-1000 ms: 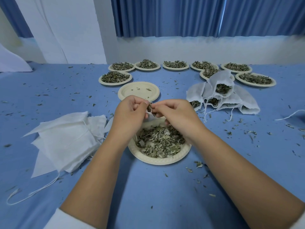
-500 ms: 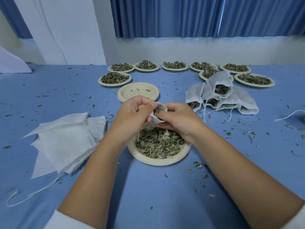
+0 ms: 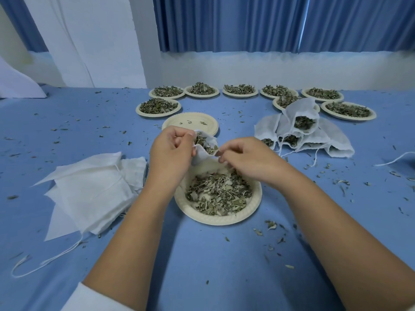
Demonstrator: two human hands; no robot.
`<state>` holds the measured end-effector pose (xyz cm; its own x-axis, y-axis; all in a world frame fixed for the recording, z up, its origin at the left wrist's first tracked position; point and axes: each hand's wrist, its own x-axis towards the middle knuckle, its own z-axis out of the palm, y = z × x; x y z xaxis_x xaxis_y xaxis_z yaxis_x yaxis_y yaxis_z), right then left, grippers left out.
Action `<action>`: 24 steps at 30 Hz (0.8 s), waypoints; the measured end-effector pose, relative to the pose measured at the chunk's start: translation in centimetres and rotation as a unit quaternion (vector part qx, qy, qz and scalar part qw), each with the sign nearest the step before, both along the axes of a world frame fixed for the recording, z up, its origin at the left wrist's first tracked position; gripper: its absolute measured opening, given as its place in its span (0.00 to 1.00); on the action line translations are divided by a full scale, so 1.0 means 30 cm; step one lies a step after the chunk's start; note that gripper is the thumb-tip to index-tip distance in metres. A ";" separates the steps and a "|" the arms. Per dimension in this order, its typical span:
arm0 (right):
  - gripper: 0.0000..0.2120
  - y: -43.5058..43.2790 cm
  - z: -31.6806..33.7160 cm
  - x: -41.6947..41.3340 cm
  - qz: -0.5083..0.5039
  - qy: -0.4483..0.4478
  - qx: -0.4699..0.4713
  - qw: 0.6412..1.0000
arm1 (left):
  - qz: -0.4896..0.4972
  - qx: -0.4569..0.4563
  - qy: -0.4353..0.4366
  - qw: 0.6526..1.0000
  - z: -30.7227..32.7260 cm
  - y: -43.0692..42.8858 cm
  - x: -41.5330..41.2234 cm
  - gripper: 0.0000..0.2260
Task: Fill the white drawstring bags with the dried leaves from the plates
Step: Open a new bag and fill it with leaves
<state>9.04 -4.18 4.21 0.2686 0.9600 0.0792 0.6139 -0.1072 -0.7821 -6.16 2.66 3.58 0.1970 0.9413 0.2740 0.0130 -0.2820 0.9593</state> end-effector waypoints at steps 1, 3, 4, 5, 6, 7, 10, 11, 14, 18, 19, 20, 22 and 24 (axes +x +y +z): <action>0.08 -0.006 -0.002 0.001 0.016 -0.081 -0.030 0.996 | 0.002 0.001 0.001 1.000 -0.001 0.001 0.001 0.07; 0.19 -0.015 -0.011 -0.008 0.064 -0.170 -0.101 0.978 | 0.001 0.005 0.013 1.000 -0.004 0.004 0.001 0.07; 0.25 -0.016 -0.017 -0.020 0.083 -0.179 -0.120 0.973 | -0.002 0.008 0.018 1.000 -0.006 0.005 0.001 0.06; 0.27 -0.016 -0.024 -0.036 0.096 -0.187 -0.120 0.970 | -0.005 0.008 0.020 1.000 -0.007 0.006 0.002 0.06; 0.28 -0.015 -0.033 -0.052 0.103 -0.195 -0.107 0.970 | -0.008 0.007 0.019 1.000 -0.008 0.006 0.003 0.07; 0.26 -0.013 -0.043 -0.064 0.103 -0.207 -0.087 0.969 | -0.008 0.007 0.018 1.000 -0.009 0.005 0.004 0.07; 0.17 -0.005 -0.062 -0.077 0.091 -0.240 -0.046 0.966 | -0.005 0.007 0.021 1.000 -0.008 0.003 0.005 0.07; 0.15 -0.004 -0.064 -0.076 0.090 -0.242 -0.042 0.965 | -0.005 0.008 0.023 1.000 -0.008 0.003 0.006 0.07; 0.13 -0.005 -0.060 -0.071 0.095 -0.220 -0.032 0.970 | -0.003 0.011 0.023 1.000 -0.006 0.001 0.006 0.06; 0.12 -0.009 -0.041 -0.062 0.090 -0.121 0.026 0.988 | 0.016 0.021 0.010 1.000 -0.001 0.006 -0.003 0.06; 0.11 -0.010 -0.034 -0.058 0.087 -0.090 0.037 0.991 | 0.022 0.026 0.008 0.999 0.001 0.009 -0.005 0.06; 0.10 -0.012 -0.026 -0.053 0.084 -0.061 0.044 0.994 | 0.029 0.030 0.006 0.999 0.002 0.012 -0.007 0.06; 0.09 -0.015 -0.014 -0.041 0.082 -0.016 0.048 0.995 | 0.040 0.031 0.002 0.999 0.003 0.016 -0.010 0.07; 0.09 -0.019 -0.002 -0.031 0.087 0.019 0.047 0.995 | 0.044 0.026 -0.006 0.999 0.003 0.018 -0.012 0.07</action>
<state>8.13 -4.74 4.15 0.1033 0.9810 0.1640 0.5873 0.0729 -0.8061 -6.52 3.20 3.67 0.1107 0.9394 0.3246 0.0278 -0.3294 0.9438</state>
